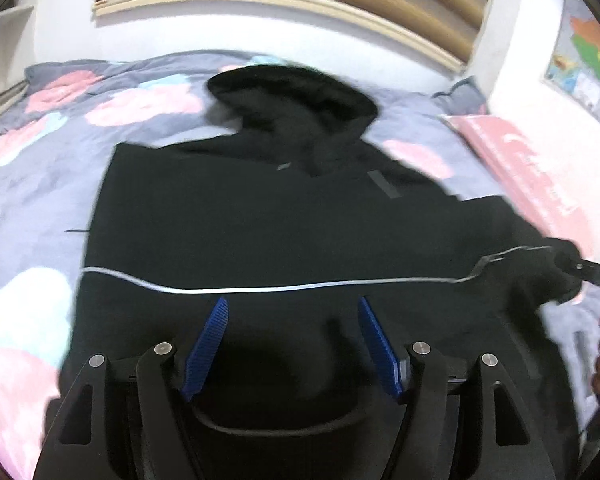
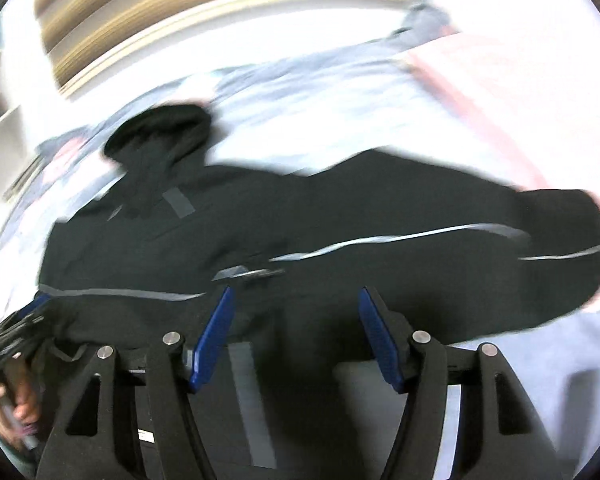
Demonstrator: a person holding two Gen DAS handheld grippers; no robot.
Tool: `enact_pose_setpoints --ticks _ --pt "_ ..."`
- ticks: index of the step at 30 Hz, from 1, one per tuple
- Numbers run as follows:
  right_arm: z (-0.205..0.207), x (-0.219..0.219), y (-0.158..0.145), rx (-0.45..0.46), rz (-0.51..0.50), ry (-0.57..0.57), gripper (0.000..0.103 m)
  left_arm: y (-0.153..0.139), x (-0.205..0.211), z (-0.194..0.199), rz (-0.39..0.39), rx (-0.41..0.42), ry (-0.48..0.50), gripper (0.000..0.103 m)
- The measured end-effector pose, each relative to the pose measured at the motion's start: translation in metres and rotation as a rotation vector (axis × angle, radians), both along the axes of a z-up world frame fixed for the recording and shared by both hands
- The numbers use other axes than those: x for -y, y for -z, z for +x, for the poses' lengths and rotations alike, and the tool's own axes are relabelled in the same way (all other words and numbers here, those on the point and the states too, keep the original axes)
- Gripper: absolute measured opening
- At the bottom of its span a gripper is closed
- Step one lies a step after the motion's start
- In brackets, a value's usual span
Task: Fold large clothes
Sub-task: 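Grasp the other sleeve cuff with the right gripper and lift it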
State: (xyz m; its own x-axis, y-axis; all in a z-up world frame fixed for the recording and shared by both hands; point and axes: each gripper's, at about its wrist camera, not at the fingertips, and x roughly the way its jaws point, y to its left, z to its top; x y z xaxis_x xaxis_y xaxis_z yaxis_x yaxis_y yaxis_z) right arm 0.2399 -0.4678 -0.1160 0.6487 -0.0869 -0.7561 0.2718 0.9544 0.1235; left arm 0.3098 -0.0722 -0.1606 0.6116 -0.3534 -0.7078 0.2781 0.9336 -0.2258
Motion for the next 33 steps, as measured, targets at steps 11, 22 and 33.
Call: enact_pose_setpoints --ticks 11,22,33 --pt "-0.081 0.218 0.003 0.007 -0.010 0.366 0.072 0.058 0.065 0.011 0.100 0.010 0.016 0.072" --pt "-0.078 0.315 0.056 -0.023 0.130 0.535 0.074 0.060 0.062 0.007 0.088 0.033 0.019 0.073" --pt "-0.094 0.273 0.003 0.152 -0.113 0.519 0.038 0.062 0.062 0.008 0.087 0.036 0.020 0.074"
